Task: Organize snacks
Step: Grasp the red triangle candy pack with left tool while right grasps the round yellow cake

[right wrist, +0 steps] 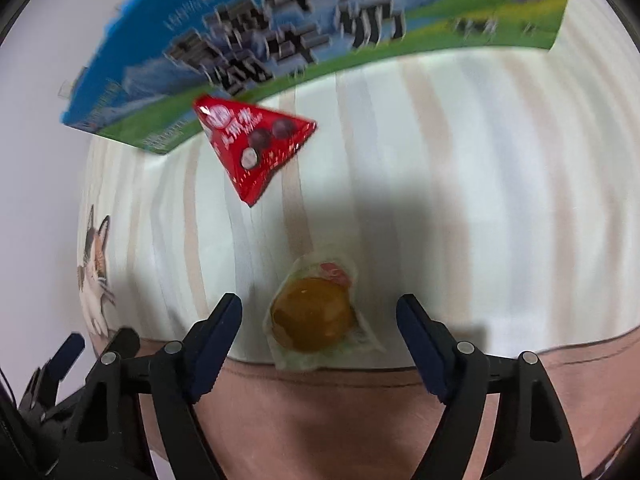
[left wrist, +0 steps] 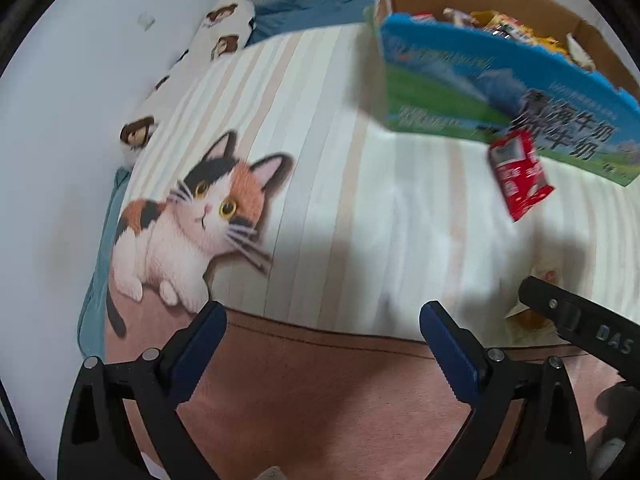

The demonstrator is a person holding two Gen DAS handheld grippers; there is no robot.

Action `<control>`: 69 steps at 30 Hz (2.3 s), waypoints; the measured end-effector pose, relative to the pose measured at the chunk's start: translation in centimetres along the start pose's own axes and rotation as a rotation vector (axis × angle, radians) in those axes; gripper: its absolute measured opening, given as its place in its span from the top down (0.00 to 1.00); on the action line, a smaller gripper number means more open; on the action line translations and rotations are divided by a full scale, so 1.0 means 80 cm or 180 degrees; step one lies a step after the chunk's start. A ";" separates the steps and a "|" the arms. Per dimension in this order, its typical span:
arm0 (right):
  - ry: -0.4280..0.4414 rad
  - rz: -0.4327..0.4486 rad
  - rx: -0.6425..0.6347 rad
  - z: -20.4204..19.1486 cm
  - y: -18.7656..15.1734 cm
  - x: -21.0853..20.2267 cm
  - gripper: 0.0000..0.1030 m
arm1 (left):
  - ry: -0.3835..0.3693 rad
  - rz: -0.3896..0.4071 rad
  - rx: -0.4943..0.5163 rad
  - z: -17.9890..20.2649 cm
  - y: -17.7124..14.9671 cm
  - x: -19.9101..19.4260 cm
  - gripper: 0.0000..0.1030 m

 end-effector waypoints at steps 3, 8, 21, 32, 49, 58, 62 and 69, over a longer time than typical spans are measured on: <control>-0.0168 0.0101 -0.0203 -0.006 -0.001 0.004 0.47 | -0.0041 -0.0036 -0.0052 -0.003 0.006 -0.002 0.04; -0.0222 0.0184 -0.0222 0.015 0.000 -0.015 0.51 | -0.0579 -0.0100 -0.0142 0.021 0.034 -0.020 0.04; -0.0314 0.0309 0.0138 0.101 0.019 -0.054 0.51 | -0.1485 -0.0512 -0.0301 0.148 0.120 0.020 0.36; -0.0102 0.0031 0.0083 0.122 0.017 -0.064 0.51 | -0.1403 -0.0620 -0.0052 0.126 0.046 0.017 0.62; -0.0013 -0.0280 -0.0071 0.112 -0.047 -0.045 0.21 | -0.1223 -0.0834 0.0144 0.110 -0.066 0.050 0.48; -0.0368 -0.0098 -0.0256 0.096 -0.065 -0.034 0.35 | -0.1088 -0.0698 0.0108 0.135 -0.082 0.036 0.55; -0.0466 -0.0026 -0.0329 0.095 -0.069 -0.031 0.41 | -0.1052 -0.0649 0.0133 0.132 -0.090 0.028 0.60; -0.0396 0.0122 -0.0373 0.093 -0.077 -0.049 0.45 | -0.1032 -0.0550 0.0183 0.129 -0.084 0.002 0.63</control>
Point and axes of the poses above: each gripper's, at about its wrist camera, not at the fingertips, and x roughly the way its jaws point, z to its right, y to its top, the point moved 4 cm from there along x, roughly the way its jaws point, and after that the axes turned 6 degrees about y, right-handed, at the moved point
